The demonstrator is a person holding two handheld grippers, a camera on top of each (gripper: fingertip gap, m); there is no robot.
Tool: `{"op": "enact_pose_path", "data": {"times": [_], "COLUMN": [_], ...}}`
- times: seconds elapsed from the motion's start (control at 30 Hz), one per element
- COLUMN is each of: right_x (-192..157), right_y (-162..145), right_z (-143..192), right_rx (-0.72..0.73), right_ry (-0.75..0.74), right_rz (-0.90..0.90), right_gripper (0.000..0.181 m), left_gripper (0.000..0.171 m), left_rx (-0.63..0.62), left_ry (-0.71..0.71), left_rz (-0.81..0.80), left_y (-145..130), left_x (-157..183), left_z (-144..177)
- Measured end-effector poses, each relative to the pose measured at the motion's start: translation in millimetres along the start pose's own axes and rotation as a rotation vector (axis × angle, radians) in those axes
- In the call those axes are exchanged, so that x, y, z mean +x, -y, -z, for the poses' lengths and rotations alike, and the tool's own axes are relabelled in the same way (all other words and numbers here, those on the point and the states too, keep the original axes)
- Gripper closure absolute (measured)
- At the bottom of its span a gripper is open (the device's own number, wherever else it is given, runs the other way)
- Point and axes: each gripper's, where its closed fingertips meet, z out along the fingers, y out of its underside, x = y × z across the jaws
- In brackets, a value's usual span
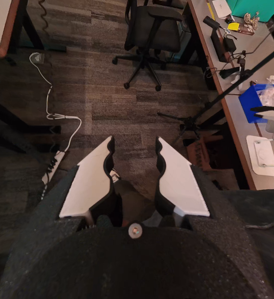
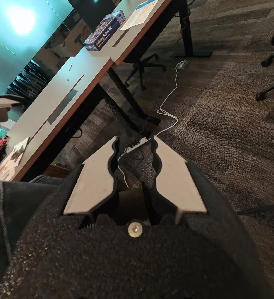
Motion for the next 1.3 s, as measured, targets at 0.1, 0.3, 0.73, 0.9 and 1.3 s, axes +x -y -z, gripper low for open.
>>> {"op": "enact_pose_path", "data": {"times": [0.1, 0.3, 0.73, 0.9, 1.3], "right_x": [2, -21, 92, 179, 304], "right_y": [30, 154, 305, 376, 706], "right_z": [-67, -181, -359, -436, -602], "right_rx": [0.000, 0.047, 0.061, 0.061, 0.148], "right_ry": [0.032, 0.148, 0.081, 0.051, 0.164], "right_rz": [-0.089, -0.072, -0.057, -0.042, 0.212], "right_gripper": [0.143, 0.145, 0.139, 0.139, 0.140], "left_gripper": [0.121, 0.121, 0.121, 0.121, 0.122], "left_rx": [0.005, 0.043, 0.044, 0.006, 0.045], "left_ry": [-0.010, -0.034, -0.070, -0.098, -0.022], "left_rz": [-0.037, -0.076, -0.081, -0.105, -0.063], "left_y": [44, 157, 315, 388, 631], "left_x": [-44, -128, -230, -239, -304], "left_z": [-53, -114, -293, -410, -614]}}
